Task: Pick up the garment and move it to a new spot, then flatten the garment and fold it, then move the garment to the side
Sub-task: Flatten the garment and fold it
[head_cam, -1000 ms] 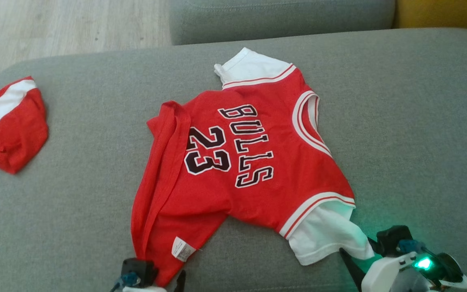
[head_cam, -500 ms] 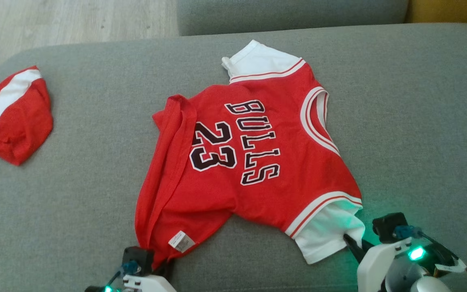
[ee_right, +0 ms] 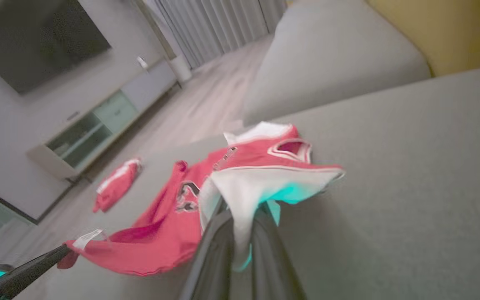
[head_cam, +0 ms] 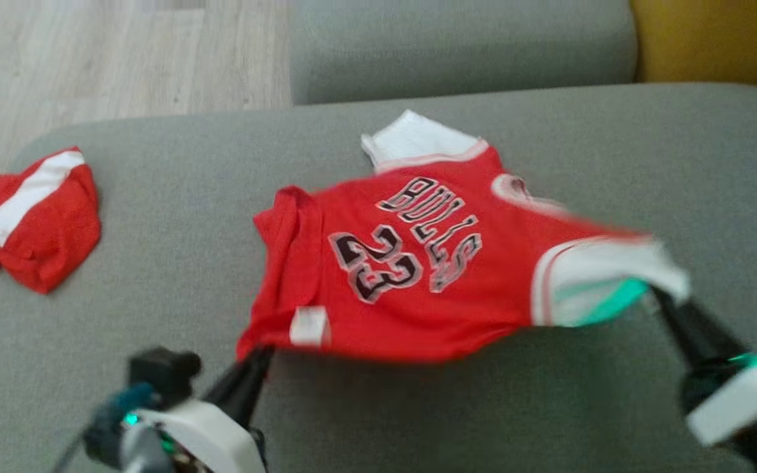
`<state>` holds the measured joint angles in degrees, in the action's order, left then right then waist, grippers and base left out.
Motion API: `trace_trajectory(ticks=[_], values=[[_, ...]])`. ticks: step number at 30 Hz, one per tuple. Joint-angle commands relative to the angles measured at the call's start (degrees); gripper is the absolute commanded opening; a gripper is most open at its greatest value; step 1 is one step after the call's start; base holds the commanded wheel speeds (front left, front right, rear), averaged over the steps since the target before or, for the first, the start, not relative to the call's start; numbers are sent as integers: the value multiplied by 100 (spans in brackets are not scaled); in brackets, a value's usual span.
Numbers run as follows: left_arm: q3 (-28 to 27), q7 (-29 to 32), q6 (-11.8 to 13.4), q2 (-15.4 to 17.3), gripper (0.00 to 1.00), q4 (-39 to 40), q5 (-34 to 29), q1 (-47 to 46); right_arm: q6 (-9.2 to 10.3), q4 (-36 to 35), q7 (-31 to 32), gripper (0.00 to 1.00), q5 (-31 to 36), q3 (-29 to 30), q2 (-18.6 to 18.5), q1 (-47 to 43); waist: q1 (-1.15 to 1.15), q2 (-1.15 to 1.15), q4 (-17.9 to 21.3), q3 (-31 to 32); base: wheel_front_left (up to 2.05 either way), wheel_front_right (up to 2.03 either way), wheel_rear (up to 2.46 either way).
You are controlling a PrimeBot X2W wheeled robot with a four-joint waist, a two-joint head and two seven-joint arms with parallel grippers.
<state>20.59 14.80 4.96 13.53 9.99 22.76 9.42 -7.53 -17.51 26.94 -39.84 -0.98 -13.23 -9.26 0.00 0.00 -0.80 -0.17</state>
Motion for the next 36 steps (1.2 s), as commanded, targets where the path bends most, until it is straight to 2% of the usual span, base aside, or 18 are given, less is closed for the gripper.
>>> trace_trajectory(ticks=[1, 6, 10, 11, 15, 19, 23, 29, 33, 34, 36], values=[[-376, 159, 4, 164, 0, 785, 100, -200, 4, -713, 118, 0, -258, 257, -147, 68, 0, 0, 33, 97, 0, 0, 0], [-744, 766, 1, 568, 0, 2392, 304, -420, 4, -2039, 451, 0, -827, 1196, -101, 155, 0, 0, 106, 115, 0, 0, 0], [-1066, 1249, -26, 859, 0, 3294, 487, -902, 4, -2687, 790, 0, -1106, 1911, -183, 621, 0, 0, 186, 67, 0, 0, 0], [-1066, 1249, -26, 859, 0, 3294, 487, -902, 4, -2687, 790, 0, -1106, 1911, -183, 621, 0, 0, 186, 67, 0, 0, 0], [-1309, 1716, -62, 1022, 0, 3797, 887, -1562, 4, -2801, 1222, 0, -1297, 2507, -420, 1452, 0, 0, 262, -68, 0, 0, 0], [-1428, 2146, -129, 1170, 0, 3895, 1268, -2354, 4, -2471, 1717, 0, -1282, 2804, -758, 2447, 0, 0, 275, -362, 0, 0, 0], [-1451, 2519, -192, 1310, 0, 3512, 1455, -3248, 4, -1977, 2162, 0, -1150, 2574, -974, 3392, 0, 0, 211, -856, 0, 0, 0], [-1253, 2825, -408, 1414, 0, 2071, 1417, -4796, 4, -831, 2373, 0, -408, 1681, -887, 4947, 0, 0, 45, -1841, 0, 0, 0], [-871, 2764, -565, 1119, 0, 759, 1201, -6140, 4, 229, 2025, 0, 519, 1084, -850, 6336, 0, 0, -152, -2544, 0, 0, 0], [-704, 2521, -580, 872, 0, 36, 927, -6918, 4, 878, 1706, 0, 891, 933, -738, 7130, 0, 0, -240, -2867, 0, 0, 0], [-602, 2051, -535, 597, 0, -693, 570, -7705, 4, 1497, 1143, 0, 1340, 853, -612, 7975, 0, 0, -297, -3153, 0, 0, 0]])
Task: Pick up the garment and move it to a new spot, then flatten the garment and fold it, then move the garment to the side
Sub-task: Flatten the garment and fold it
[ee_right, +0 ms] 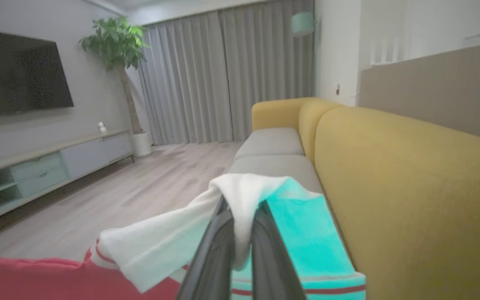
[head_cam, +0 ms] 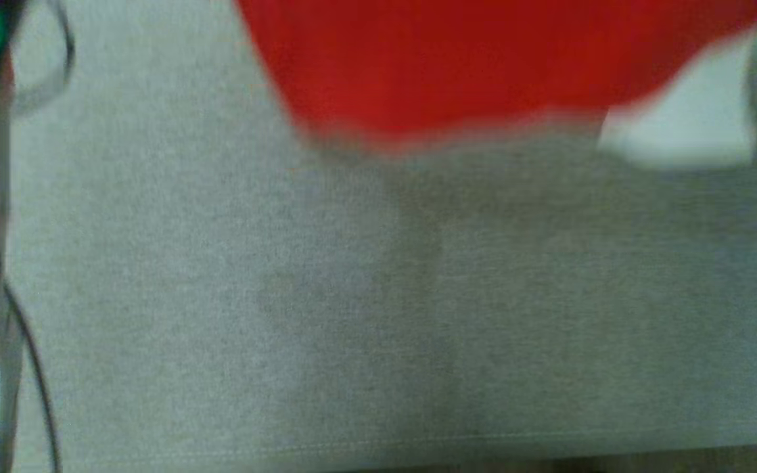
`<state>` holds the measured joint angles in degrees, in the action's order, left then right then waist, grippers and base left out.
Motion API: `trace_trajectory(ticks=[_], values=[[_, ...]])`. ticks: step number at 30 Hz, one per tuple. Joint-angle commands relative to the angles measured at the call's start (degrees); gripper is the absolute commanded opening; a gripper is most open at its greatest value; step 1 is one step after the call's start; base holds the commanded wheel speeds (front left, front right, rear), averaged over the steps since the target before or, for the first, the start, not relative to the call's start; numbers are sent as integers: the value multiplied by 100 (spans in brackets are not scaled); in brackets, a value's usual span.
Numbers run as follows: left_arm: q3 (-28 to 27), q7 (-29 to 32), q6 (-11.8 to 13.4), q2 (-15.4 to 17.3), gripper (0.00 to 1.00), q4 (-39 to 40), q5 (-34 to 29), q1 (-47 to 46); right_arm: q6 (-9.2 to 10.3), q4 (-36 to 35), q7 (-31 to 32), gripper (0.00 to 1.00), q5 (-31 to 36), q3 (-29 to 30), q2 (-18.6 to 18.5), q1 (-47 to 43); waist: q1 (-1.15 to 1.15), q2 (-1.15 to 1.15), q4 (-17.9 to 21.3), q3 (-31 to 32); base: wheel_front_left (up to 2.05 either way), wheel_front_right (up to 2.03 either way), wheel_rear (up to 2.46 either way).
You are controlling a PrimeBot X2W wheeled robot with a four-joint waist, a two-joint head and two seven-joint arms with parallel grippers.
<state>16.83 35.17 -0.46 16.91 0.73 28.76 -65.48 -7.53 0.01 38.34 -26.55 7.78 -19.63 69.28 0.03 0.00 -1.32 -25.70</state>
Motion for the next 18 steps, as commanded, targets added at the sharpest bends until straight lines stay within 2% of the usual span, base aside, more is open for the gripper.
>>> trace_trajectory(ticks=[1, 5, 9, 13, 18], values=[[-152, -237, 8, 100, 0, -170, -170, -564, 4, 78, -300, 0, 269, -89, 31, 476, -3, 0, -295, -691, 0, 0, 0], [4, -1549, 149, -419, 0, -1633, -782, -1867, 4, 1346, -1332, 0, 957, -41, 284, 1681, -3, 0, -381, -1037, 0, 0, 0], [139, -2758, 175, -695, 0, -2791, -1146, -2596, 4, 2078, -2193, 0, 1090, 22, 625, 2200, -3, 0, -277, -1227, 0, 0, 0], [273, -3579, 100, -781, 0, -3723, -1260, -2443, 4, 2424, -2735, 0, 869, -282, 690, 1630, -3, 0, -131, -1191, 0, 0, 0], [420, -4081, -126, -800, 0, -4511, -1164, -1530, 4, 2474, -3039, 0, 244, -796, 492, 95, -3, 0, -11, -864, 0, 0, 0]])
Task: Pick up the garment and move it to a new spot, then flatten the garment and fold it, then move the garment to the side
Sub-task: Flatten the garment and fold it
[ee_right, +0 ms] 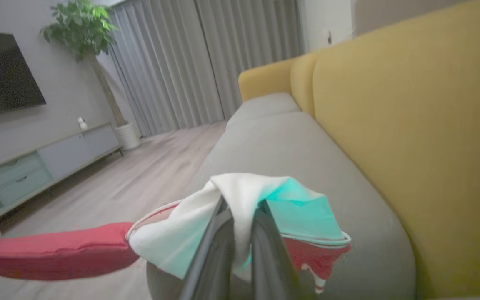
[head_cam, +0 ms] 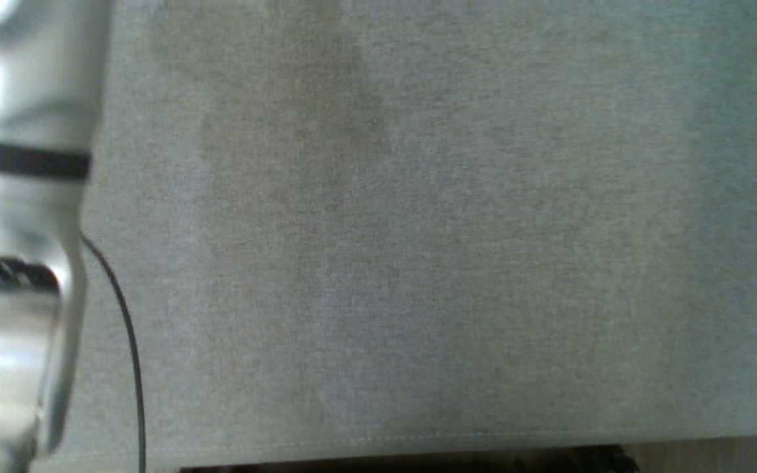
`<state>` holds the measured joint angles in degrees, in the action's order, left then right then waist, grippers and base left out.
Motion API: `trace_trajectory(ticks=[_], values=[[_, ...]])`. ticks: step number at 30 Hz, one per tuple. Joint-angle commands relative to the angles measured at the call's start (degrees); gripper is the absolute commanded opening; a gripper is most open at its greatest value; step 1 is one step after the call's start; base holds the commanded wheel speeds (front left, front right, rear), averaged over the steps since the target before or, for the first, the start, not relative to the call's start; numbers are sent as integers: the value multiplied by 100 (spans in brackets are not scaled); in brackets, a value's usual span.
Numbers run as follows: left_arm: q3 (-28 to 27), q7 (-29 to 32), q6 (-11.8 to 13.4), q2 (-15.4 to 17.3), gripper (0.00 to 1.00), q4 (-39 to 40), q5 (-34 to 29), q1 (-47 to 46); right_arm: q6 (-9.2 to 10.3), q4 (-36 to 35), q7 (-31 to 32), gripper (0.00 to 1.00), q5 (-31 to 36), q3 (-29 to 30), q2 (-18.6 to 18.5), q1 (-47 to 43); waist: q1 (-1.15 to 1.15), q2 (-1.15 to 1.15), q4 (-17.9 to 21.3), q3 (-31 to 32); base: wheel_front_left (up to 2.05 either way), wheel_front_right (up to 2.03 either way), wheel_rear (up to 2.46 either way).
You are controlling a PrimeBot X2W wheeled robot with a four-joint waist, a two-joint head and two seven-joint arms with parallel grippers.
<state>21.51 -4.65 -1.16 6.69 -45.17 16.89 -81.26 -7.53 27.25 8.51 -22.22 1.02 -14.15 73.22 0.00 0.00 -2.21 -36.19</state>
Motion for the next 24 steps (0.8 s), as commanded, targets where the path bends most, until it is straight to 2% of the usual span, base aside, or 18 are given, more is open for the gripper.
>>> trace_trajectory(ticks=[1, 7, 12, 16, 24], values=[[-48, -99, -55, 223, 0, 80, 22, 48, 4, -250, -56, 0, -189, -120, -56, -299, 0, 0, 78, 185, 0, 0, 0], [115, -419, -219, 373, 0, 30, 105, 1357, 4, -754, -173, 0, -752, -680, -509, -2298, 0, 0, 146, 691, 0, 0, 0], [399, -393, -149, 561, 0, 556, 46, 2896, 4, -1243, -117, 0, -831, -888, -873, -4028, 0, 0, 139, 1403, 0, 0, 0], [535, -157, 109, 737, 0, 1409, 105, 4345, 4, -1725, 87, 0, -681, -861, -988, -5316, 0, 0, 137, 1921, 0, 0, 0], [646, 541, 990, 1140, 0, 3870, 232, 6992, 4, -3066, 890, 0, -212, -306, -605, -7635, 0, 0, 50, 2398, 0, 0, 0]])
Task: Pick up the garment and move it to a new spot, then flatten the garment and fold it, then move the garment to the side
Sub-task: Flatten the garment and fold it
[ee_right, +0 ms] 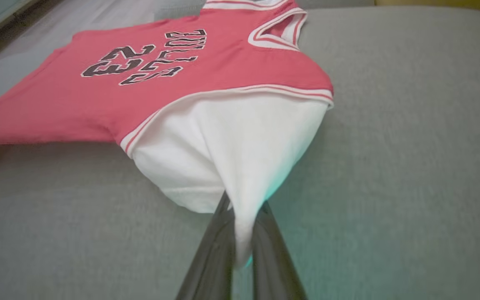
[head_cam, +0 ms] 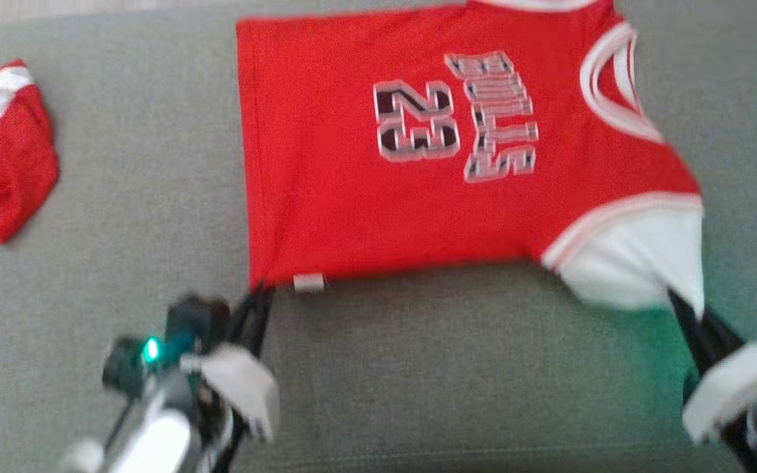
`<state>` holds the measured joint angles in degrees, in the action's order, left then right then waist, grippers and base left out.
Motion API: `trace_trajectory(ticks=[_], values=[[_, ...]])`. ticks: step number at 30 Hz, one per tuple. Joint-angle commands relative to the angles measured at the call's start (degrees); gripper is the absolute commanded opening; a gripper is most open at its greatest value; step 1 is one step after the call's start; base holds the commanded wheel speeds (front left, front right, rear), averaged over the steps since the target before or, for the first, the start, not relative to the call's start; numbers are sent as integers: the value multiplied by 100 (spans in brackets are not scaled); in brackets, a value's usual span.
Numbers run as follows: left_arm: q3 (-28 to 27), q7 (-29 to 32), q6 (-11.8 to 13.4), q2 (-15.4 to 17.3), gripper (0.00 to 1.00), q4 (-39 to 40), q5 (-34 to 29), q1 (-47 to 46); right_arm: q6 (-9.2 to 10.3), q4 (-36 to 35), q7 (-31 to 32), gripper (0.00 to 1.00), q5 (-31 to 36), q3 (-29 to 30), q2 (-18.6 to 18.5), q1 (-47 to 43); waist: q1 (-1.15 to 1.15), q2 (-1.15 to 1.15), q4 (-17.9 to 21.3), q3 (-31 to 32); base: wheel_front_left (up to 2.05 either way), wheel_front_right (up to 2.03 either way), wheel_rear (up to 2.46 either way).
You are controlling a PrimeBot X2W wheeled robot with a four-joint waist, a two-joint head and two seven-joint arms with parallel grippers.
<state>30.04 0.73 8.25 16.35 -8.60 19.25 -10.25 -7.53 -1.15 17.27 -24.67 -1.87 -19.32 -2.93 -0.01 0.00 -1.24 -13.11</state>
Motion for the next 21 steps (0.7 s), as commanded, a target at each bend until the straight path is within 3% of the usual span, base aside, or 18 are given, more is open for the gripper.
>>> trace_trajectory(ticks=[1, 6, 10, 15, 21], values=[[-207, 97, 170, 220, 0, 537, 7, 166, 4, -436, 124, 0, 84, 89, 5, -304, 1, 0, -62, 102, 0, 0, 0], [-107, 575, 614, 376, 0, 1891, 89, 1295, 4, -1400, 583, 0, 124, 569, 603, -1557, 1, 0, -90, 51, 0, 0, 0], [-76, 858, 806, 452, 0, 2508, 123, 1659, 4, -1767, 737, 0, 233, 781, 815, -1861, 1, 0, -68, -31, 0, 0, 0], [-83, 1389, 629, 579, 0, 2842, 315, 1343, 4, -1940, 1184, 0, 203, 789, 516, -1336, 1, 0, -47, -132, 0, 0, 0], [-152, 2291, 169, 851, 0, 2857, 575, 351, 4, -1799, 2267, 0, -229, 560, -328, -145, 1, 0, -108, -344, 0, 0, 0]])
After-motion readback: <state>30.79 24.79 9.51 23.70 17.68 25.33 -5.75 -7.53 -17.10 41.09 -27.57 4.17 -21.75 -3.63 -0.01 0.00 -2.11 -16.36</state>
